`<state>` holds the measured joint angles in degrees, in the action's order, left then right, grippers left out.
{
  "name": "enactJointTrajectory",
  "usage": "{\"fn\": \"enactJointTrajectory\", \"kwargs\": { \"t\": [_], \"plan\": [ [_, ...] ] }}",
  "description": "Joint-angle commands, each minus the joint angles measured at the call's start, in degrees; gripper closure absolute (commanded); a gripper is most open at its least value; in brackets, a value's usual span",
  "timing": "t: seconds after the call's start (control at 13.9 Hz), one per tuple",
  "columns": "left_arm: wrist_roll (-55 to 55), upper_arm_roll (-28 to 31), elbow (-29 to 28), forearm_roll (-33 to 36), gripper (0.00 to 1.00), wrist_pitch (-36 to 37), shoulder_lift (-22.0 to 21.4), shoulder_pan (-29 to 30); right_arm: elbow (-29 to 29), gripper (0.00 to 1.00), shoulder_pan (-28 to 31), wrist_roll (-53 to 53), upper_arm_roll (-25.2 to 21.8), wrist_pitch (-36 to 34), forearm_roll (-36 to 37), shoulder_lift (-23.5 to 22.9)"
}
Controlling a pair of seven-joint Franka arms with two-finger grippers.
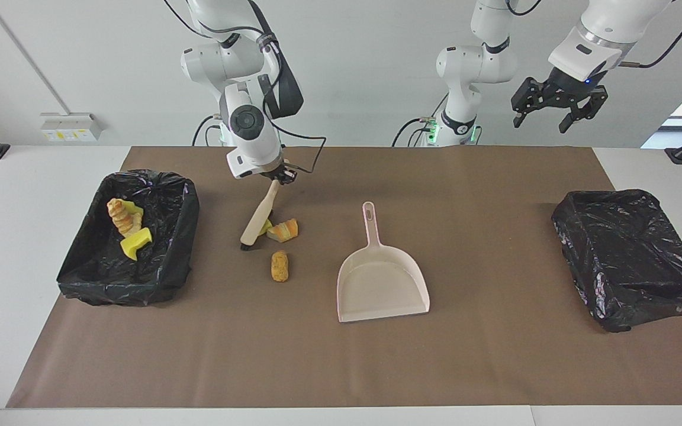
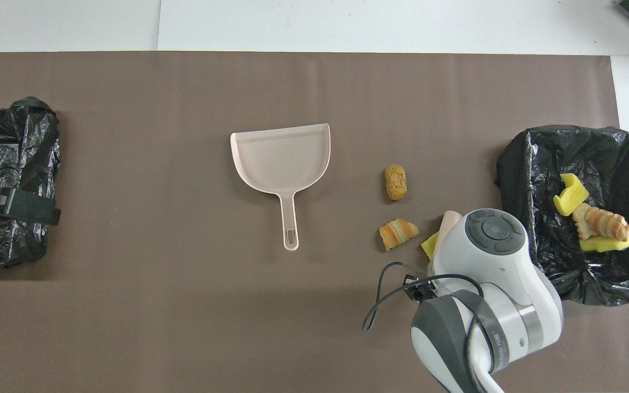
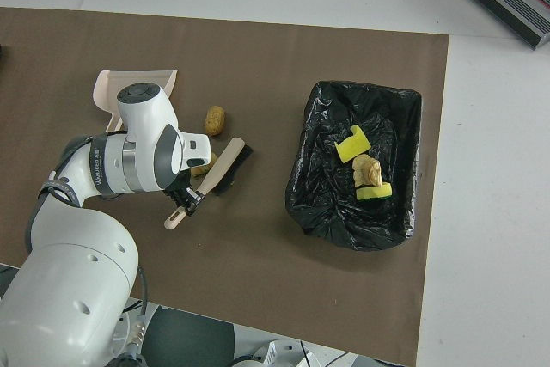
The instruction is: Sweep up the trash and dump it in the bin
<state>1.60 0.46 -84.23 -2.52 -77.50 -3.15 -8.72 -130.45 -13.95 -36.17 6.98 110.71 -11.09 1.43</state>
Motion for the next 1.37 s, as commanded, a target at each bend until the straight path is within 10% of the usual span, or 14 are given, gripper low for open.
{"fn": "enactJointTrajectory", "kwargs": {
  "t": [0.0, 0.43, 0.94, 1.29],
  "plan": [
    [0.42, -0.2, -0.58, 1.02, 0.0, 0.69, -0.9, 0.2, 6.6, 1.0, 0.41, 4.52, 0.22, -0.32, -2.36, -4.85],
    [0.33, -0.2, -0.58, 1.02, 0.0, 0.6, -0.9, 0.2, 13.9, 1.0, 0.41, 11.38, -0.21, -2.34, -2.81, -6.98],
    [0.42, -0.2, -0.58, 1.02, 0.0, 0.69, -0.9, 0.2, 16.28, 1.0, 3.74, 27.41, -1.27, -12.8, 16.17, -0.11],
    [0.42, -0.2, -0.58, 1.02, 0.0, 0.69, -0.9, 0.2, 16.28, 1.0, 5.34, 39.23, -0.75, -7.45, 24.07, -6.5]
  ]
}}
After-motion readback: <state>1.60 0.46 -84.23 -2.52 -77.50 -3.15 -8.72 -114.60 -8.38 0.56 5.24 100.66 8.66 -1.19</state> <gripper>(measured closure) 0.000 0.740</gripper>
